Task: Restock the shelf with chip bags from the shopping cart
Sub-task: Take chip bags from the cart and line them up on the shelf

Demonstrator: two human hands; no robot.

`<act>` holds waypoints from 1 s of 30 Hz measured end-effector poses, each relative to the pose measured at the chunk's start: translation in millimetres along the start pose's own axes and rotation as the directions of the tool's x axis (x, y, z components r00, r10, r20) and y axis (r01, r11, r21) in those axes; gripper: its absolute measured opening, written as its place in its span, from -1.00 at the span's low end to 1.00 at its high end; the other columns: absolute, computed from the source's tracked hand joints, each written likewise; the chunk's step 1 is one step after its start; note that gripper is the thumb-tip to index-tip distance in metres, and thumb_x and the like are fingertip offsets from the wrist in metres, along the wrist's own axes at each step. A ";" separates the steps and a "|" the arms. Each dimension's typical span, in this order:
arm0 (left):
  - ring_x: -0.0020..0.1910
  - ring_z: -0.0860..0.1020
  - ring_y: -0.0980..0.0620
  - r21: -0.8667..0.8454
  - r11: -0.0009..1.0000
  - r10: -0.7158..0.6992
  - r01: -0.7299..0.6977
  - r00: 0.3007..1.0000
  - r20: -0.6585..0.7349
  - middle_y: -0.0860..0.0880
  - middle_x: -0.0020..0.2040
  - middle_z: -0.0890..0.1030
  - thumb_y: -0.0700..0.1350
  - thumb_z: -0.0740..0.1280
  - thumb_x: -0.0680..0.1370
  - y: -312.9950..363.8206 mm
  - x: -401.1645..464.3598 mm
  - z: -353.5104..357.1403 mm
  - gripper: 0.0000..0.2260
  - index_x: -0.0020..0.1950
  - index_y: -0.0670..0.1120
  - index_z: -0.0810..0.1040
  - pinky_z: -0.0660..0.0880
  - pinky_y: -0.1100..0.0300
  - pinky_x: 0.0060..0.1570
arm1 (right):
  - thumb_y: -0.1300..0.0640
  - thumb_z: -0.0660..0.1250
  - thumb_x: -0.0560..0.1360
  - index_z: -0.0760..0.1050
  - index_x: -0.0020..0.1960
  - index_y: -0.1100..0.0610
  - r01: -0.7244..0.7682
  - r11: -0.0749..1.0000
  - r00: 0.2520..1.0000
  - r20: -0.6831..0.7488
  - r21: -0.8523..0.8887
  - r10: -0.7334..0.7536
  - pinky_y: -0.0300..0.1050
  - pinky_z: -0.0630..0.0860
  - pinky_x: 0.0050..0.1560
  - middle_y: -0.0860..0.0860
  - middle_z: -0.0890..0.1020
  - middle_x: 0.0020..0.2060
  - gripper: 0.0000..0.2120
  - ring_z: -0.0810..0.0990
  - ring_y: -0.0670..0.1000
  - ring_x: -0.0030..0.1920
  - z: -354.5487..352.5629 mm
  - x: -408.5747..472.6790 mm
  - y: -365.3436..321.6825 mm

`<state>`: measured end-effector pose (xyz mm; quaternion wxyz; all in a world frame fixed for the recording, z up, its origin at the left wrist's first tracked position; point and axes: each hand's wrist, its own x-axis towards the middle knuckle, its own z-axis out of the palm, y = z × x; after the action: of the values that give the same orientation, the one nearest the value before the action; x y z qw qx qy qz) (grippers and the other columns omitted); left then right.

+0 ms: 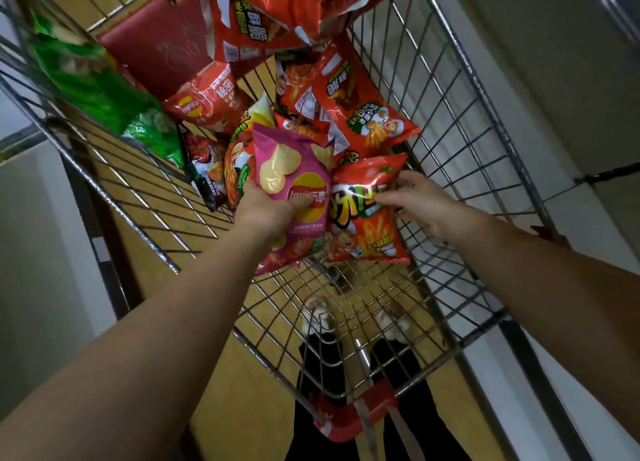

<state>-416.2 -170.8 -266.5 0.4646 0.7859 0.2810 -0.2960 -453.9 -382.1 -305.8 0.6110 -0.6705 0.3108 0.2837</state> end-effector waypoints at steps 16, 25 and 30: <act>0.26 0.46 -0.16 0.167 0.986 -0.031 0.020 0.997 0.068 -0.10 0.29 0.47 0.03 0.55 0.33 -13.1 3.9 3.7 -0.22 0.42 -0.10 0.23 0.45 -0.10 0.23 | 0.00 0.57 0.24 0.43 0.28 0.07 -0.045 0.975 0.992 -0.125 -0.219 0.018 0.11 0.46 0.23 0.04 0.59 0.15 -0.34 0.55 0.08 0.16 30.7 15.9 47.8; 0.15 0.53 -0.09 0.043 0.989 0.141 -0.145 0.987 0.079 -0.03 0.17 0.54 0.03 0.57 0.29 11.4 -26.4 -30.3 -0.28 0.34 -0.09 0.33 0.50 -0.04 0.15 | 0.02 0.54 0.31 0.45 0.26 0.06 0.150 0.979 0.950 -0.254 -0.136 -0.181 -0.20 0.44 -0.06 -0.05 0.60 0.02 -0.43 0.56 -0.04 -0.01 40.1 -33.6 -4.6; 0.10 0.57 -0.06 0.044 0.949 0.309 -0.312 0.948 0.070 -0.02 0.13 0.60 0.16 0.61 0.12 45.0 -58.4 -63.0 -0.20 0.27 -0.05 0.44 0.53 -0.04 0.14 | -0.08 0.56 0.25 0.43 0.25 0.07 0.222 0.966 0.902 -0.350 -0.130 -0.254 -0.11 0.49 0.05 -0.05 0.61 0.05 -0.35 0.59 0.00 0.03 42.0 -68.9 -41.4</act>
<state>-410.1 -142.5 -174.0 0.4922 0.8232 0.1311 -0.2508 -466.8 -332.9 -230.7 0.5433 -0.7702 0.3215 0.0913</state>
